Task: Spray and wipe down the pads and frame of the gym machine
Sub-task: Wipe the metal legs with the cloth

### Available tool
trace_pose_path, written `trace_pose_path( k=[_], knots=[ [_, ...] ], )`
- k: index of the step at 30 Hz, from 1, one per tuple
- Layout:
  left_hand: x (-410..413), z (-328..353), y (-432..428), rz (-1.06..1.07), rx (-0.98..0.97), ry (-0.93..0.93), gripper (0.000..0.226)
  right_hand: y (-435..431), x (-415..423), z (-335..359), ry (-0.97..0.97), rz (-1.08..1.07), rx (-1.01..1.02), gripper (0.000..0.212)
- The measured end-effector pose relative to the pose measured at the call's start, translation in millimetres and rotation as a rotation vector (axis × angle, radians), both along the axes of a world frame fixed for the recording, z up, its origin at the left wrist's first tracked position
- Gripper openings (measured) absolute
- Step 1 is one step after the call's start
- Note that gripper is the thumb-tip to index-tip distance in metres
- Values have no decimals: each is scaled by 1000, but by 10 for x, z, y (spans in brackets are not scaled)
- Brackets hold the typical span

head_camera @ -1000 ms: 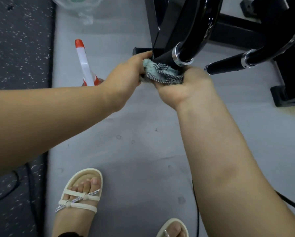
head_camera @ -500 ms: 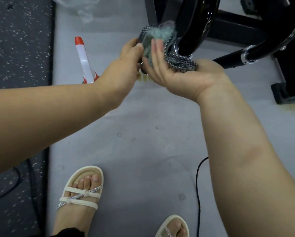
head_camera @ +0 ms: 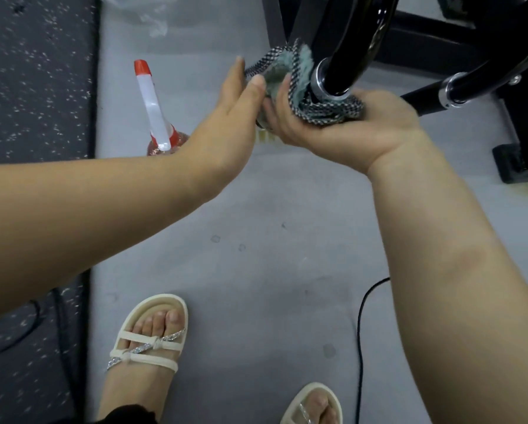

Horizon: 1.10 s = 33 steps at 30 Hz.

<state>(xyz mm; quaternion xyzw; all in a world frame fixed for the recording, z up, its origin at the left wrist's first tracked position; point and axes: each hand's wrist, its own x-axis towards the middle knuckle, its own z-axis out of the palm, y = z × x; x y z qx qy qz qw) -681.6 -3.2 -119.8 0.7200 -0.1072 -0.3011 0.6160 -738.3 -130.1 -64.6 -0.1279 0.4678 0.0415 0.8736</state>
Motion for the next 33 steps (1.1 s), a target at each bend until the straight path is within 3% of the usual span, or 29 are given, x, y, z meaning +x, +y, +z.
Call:
trace_pose_path(
  k=[3,6,10,12,16,20,23,27,29,31,33],
  knots=[
    [-39,-69,-8,-63,31,-30,73,6,-1,37,-84,25,161,43],
    [-8,-88,-48,-38,81,-7,76,72,129,-118,-33,2,213,43],
    [-75,-11,-11,-20,102,-3,69,56,146,-132,-50,6,69,50],
    [-95,12,-13,-52,96,-82,51,1,63,-87,-176,48,7,48],
    [-130,63,-29,-18,134,-233,17,-120,-91,7,-339,26,-103,64],
    [-90,98,-61,121,-60,-46,17,-74,-79,-24,-354,-58,-154,44],
    [-113,159,-99,193,-159,51,17,87,-31,-182,-208,-142,-408,38],
    [-108,167,-130,278,-189,117,15,292,-73,-380,-22,-231,-910,4],
    [-108,151,-121,287,-190,76,18,352,-51,-396,-99,-268,-979,14],
    [-118,138,-109,287,-206,-2,23,365,-50,-344,-325,-296,-769,19],
    [-127,129,-90,226,-205,-119,23,306,-105,-311,-536,-186,-650,25]
  ],
)
